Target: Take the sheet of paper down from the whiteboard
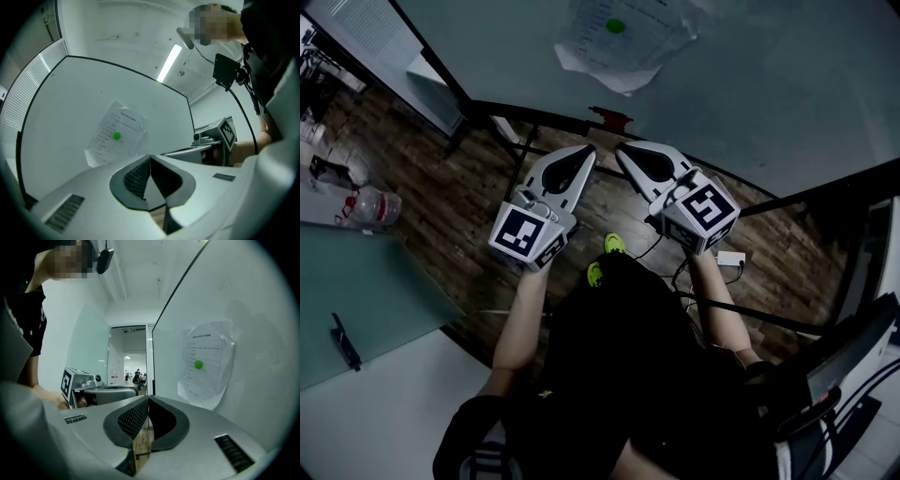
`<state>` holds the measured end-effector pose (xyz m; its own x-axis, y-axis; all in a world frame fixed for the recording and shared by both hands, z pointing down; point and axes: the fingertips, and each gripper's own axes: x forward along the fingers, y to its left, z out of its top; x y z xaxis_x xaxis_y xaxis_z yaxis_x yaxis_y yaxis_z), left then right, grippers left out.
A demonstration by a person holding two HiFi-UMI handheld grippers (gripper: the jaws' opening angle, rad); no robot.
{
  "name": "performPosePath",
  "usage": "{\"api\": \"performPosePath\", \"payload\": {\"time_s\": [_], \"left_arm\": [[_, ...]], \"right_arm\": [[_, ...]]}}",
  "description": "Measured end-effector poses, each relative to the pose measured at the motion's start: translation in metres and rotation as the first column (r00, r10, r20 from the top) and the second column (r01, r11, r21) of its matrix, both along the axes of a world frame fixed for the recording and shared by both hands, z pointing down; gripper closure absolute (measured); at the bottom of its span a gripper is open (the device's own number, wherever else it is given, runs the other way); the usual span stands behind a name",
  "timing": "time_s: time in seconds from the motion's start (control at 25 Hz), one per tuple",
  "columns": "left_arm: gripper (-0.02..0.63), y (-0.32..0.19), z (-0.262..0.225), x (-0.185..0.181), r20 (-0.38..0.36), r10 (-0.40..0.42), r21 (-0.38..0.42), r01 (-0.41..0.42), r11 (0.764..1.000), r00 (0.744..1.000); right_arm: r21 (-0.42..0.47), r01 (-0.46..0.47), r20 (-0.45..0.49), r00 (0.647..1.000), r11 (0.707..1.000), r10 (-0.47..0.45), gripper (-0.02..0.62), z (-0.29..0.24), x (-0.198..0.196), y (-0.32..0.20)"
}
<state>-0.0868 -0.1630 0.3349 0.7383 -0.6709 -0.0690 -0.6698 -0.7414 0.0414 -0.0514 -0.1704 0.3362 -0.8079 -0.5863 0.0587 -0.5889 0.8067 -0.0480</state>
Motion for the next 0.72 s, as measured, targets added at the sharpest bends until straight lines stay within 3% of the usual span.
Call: {"api": "performPosePath", "payload": {"time_s": [0.72], "left_arm": [[0.586,-0.082,-0.023,0.028,0.042,-0.029,0.051,0.027,0.998,0.999]], "right_arm": [[0.019,0.009,0.019,1.000,1.000,-0.009,0.561,-0.020,0.023,-0.081]]}}
